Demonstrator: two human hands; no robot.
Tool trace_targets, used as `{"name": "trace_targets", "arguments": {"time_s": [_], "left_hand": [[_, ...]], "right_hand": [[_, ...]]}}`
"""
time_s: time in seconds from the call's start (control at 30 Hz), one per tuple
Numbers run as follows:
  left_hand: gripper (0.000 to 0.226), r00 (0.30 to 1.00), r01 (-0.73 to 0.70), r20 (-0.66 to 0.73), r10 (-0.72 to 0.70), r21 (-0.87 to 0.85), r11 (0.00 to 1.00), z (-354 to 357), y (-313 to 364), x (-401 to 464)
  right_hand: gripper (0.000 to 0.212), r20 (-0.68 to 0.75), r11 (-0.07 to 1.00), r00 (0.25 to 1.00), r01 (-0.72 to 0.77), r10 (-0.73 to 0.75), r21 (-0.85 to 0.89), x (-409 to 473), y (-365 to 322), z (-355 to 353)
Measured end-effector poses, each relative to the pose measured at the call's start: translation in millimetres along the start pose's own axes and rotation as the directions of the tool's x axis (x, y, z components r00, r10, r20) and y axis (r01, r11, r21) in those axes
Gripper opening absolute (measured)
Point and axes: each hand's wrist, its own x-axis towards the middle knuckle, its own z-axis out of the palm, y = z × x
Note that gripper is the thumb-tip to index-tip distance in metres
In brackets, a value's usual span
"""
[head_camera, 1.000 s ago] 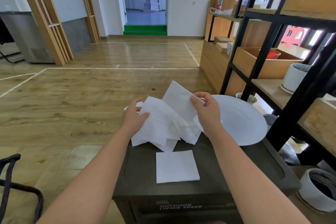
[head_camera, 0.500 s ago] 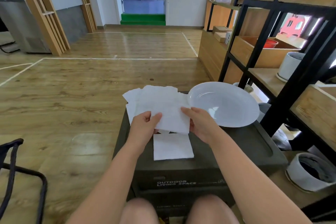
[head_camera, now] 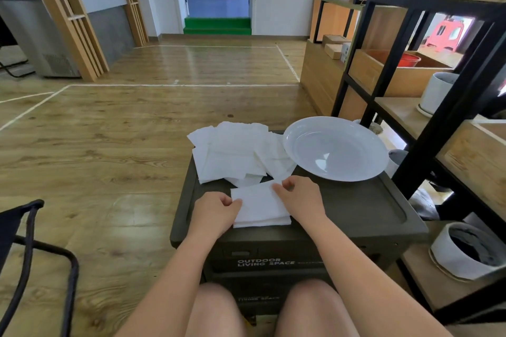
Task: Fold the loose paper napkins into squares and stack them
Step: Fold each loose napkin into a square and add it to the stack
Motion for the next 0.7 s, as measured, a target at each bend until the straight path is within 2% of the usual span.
{"name": "trace_targets", "arguments": {"time_s": [0.27, 0.57, 0.7], "left_hand": [[0.021, 1.000, 0.017, -0.001, -0.017, 0.028, 0.999, 0, 0, 0], [0.015, 0.999, 0.025, -0.025, -0.023, 0.065, 0.998, 2, -2, 2], [0.023, 0.997, 0.030, -0.070, -0.025, 0.072, 0.997, 4, -4, -1]], "right_hand": [[0.025, -0.066, 0.997, 0.998, -0.004, -0.001, -0.083, -2, 5, 8], [0.017, -0.058, 0.987, 0.998, -0.002, -0.007, -0.161, -8, 6, 14], [0.030, -0.074, 0.982, 0.997, -0.004, -0.010, -0.191, -10, 3, 13]]}}
